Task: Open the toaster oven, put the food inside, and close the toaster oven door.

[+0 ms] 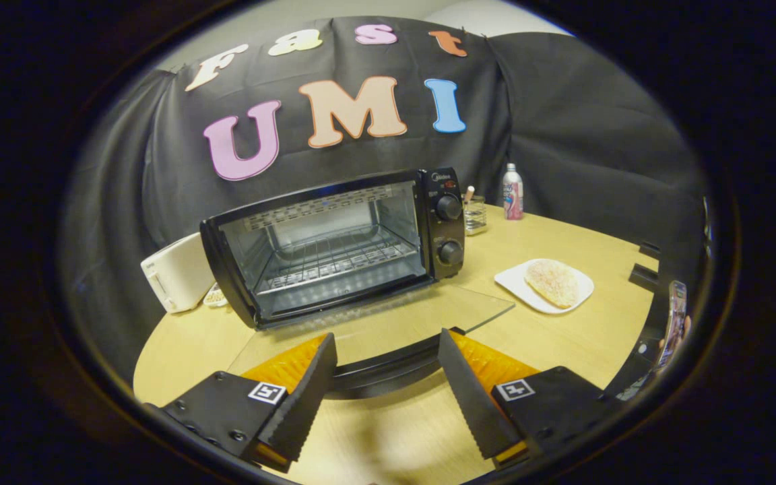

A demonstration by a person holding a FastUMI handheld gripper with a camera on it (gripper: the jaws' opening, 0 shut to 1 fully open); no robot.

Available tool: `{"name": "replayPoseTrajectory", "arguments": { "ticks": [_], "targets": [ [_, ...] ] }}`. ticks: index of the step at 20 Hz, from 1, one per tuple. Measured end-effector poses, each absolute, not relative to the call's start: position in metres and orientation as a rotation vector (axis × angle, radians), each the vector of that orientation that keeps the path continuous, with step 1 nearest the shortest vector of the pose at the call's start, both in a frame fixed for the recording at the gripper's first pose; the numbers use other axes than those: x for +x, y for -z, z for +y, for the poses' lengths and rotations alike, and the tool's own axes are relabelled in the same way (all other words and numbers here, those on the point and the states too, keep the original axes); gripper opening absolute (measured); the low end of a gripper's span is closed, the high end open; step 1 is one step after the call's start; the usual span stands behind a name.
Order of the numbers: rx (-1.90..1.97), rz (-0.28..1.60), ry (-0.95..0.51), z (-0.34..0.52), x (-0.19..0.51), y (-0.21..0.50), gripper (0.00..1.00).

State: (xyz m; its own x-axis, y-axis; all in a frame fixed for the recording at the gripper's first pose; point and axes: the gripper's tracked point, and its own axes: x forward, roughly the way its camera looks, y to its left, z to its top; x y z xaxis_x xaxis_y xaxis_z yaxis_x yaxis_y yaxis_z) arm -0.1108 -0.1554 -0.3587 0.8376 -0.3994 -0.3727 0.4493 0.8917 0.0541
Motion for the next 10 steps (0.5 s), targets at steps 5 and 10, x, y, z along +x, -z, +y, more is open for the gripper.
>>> {"name": "replayPoseTrajectory", "arguments": {
  "ticks": [5, 10],
  "targets": [
    [0.205, 0.438, 0.487, -0.166, -0.116, 0.386, 0.95],
    [0.272, 0.44, 0.512, -0.173, -0.119, 0.395, 0.98]
  ]
}}
